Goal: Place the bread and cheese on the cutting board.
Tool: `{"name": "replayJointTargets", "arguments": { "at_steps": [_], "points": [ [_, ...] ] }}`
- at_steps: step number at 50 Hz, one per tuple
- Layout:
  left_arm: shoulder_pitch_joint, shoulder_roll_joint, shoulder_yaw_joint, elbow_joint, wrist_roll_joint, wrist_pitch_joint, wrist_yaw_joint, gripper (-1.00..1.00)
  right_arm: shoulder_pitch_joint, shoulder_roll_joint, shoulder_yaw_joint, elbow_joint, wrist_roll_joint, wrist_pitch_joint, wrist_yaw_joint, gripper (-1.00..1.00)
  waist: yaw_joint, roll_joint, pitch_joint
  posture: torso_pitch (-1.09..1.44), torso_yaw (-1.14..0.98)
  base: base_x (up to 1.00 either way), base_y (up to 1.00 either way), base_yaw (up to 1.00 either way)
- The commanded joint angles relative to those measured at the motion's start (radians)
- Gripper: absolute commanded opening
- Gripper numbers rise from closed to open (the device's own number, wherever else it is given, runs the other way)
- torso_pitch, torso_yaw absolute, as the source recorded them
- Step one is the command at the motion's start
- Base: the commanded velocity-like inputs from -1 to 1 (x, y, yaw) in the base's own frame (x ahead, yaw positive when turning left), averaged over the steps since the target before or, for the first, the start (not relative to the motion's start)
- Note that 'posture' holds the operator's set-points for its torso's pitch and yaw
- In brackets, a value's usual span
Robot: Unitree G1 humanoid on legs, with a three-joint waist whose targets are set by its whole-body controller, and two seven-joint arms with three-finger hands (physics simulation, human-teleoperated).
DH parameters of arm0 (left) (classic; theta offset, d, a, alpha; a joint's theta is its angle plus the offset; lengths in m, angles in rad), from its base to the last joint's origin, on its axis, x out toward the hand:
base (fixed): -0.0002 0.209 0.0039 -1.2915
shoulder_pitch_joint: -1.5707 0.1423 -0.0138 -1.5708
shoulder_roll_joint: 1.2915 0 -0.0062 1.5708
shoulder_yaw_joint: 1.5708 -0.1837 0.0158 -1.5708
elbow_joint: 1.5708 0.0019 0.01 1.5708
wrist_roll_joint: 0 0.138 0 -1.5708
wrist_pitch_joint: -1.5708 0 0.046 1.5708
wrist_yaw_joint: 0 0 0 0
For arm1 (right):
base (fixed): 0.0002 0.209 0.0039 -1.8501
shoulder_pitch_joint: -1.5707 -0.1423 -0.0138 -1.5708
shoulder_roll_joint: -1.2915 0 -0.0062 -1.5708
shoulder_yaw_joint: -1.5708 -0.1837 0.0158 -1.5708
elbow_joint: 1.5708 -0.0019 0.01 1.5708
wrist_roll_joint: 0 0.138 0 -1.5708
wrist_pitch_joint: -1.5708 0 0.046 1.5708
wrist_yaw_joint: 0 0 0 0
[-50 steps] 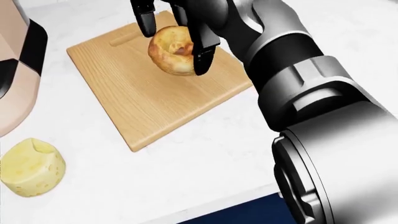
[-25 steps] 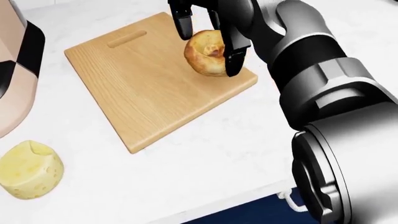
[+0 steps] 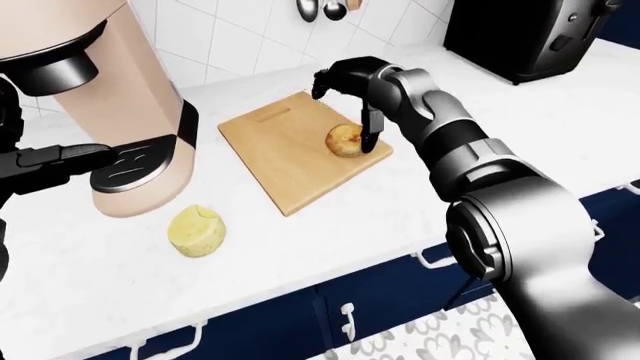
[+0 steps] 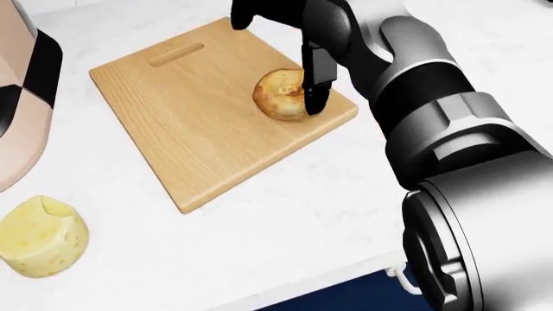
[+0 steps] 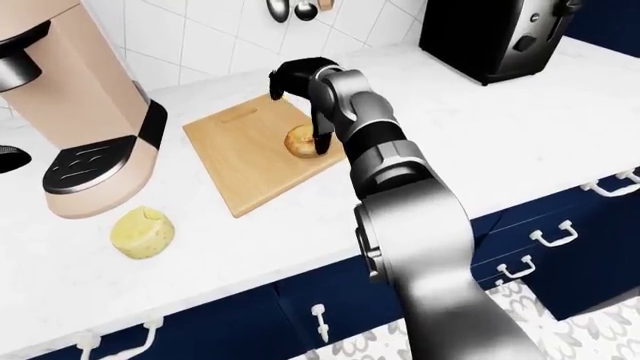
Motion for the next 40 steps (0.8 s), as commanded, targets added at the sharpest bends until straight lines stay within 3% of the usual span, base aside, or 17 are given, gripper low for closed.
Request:
{"name": "replayJointTargets", "arguments": {
  "at_steps": [1, 12, 19, 27, 40],
  "points": [
    [-0.017, 0.021, 0.017, -0.019, 0.002, -0.025, -0.001, 1.0, -0.046, -0.01, -0.006, -0.044, 0.012, -0.004, -0.012, 1.0, -0.001, 0.006, -0.028, 0.0, 0.0, 0.0, 0.0, 0.0],
    [-0.016, 0.02, 0.018, -0.023, 0.002, -0.023, 0.0, 1.0, -0.064, -0.022, -0.01, -0.045, 0.023, -0.012, 0.033, 1.0, -0.001, 0.005, -0.028, 0.0, 0.0, 0.0, 0.0, 0.0],
    [-0.017, 0.019, 0.018, -0.024, -0.001, -0.02, 0.001, 1.0, -0.102, -0.022, -0.051, -0.051, 0.12, 0.006, 0.226, 1.0, -0.004, 0.005, -0.026, 0.0, 0.0, 0.0, 0.0, 0.0],
    [-0.024, 0.019, 0.011, -0.023, -0.001, -0.02, 0.005, 1.0, -0.142, -0.021, -0.036, -0.057, 0.177, 0.012, 0.302, 1.0, -0.005, 0.006, -0.025, 0.0, 0.0, 0.0, 0.0, 0.0],
    [-0.022, 0.022, 0.012, -0.022, -0.003, -0.022, 0.006, 1.0, -0.166, 0.02, -0.005, -0.068, 0.238, -0.109, 0.363, 1.0, -0.009, 0.013, -0.022, 0.0, 0.0, 0.0, 0.0, 0.0]
  ]
}}
